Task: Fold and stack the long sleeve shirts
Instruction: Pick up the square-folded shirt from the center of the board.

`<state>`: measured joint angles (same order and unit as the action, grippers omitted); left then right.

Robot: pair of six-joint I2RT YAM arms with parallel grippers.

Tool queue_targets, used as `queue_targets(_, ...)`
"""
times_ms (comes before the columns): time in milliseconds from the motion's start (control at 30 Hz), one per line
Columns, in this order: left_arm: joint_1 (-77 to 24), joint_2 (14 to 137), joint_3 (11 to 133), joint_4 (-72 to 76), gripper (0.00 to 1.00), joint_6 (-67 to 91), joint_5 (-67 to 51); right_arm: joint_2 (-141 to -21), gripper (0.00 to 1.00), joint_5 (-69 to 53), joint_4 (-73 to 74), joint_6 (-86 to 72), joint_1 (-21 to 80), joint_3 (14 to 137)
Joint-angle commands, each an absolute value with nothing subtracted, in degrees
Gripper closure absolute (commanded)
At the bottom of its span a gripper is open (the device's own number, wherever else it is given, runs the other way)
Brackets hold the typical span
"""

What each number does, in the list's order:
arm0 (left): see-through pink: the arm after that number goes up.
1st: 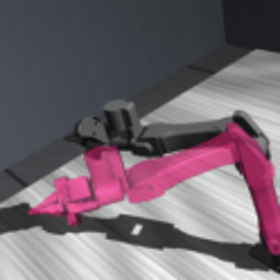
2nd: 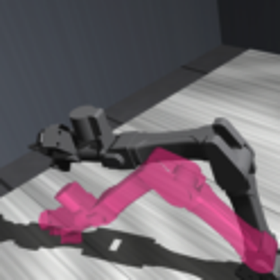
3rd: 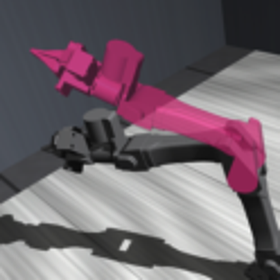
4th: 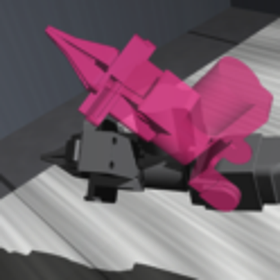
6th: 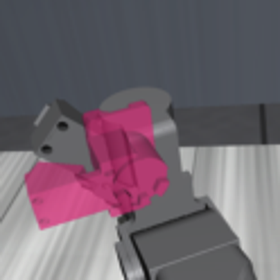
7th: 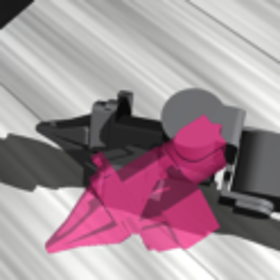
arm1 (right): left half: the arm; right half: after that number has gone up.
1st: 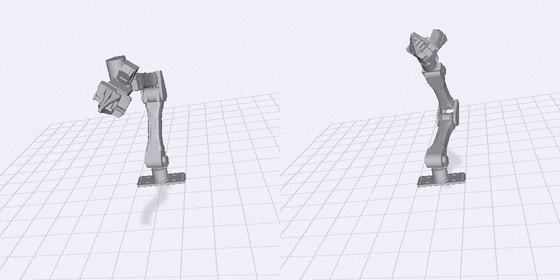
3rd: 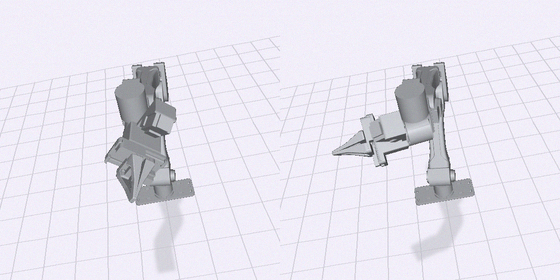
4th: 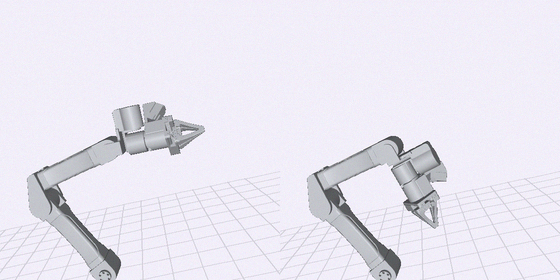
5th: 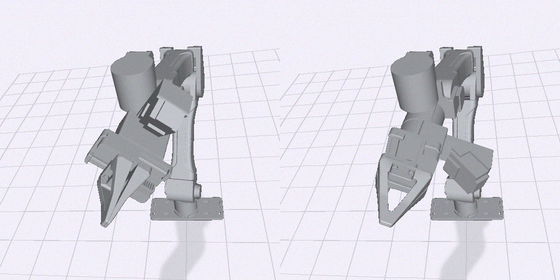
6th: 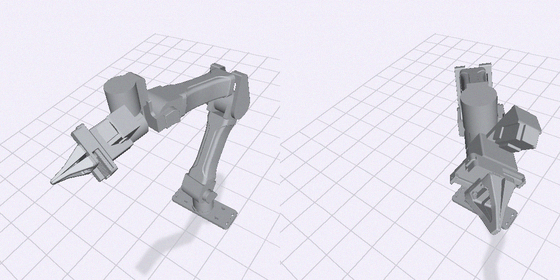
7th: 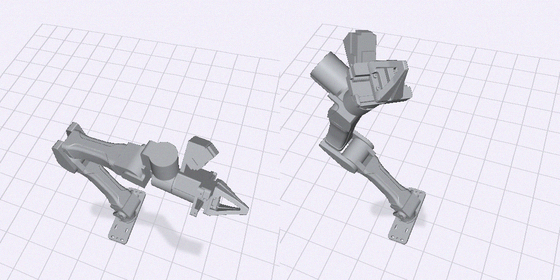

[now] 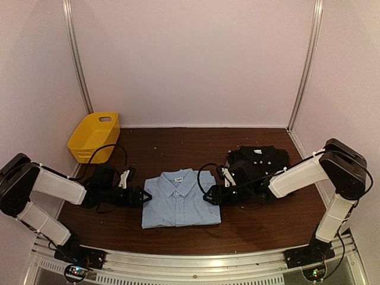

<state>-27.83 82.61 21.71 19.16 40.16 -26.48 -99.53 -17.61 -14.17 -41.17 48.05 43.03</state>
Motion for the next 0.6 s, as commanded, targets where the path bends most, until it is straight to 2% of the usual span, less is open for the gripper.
queue_targets(0,-28.0,85.3,18.8,24.1,0.36,42.7,-29.4,-102.7,0.39,-21.7,-21.9,-45.4,48.6,39.8)
queue_targets(200,-30.0,88.9,18.0,31.0,0.6,45.2,-31.5,-105.9,0.49,-25.4,-30.1,-48.2,48.7,38.8)
queue_targets(400,-30.6,91.3,18.5,34.4,0.68,46.1,-32.0,-108.4,0.59,-28.9,-36.8,-50.6,48.5,38.6)
queue_targets(567,-30.7,92.6,18.5,35.8,0.73,46.2,-32.9,-108.4,0.77,-31.7,-40.6,-51.6,47.6,38.5)
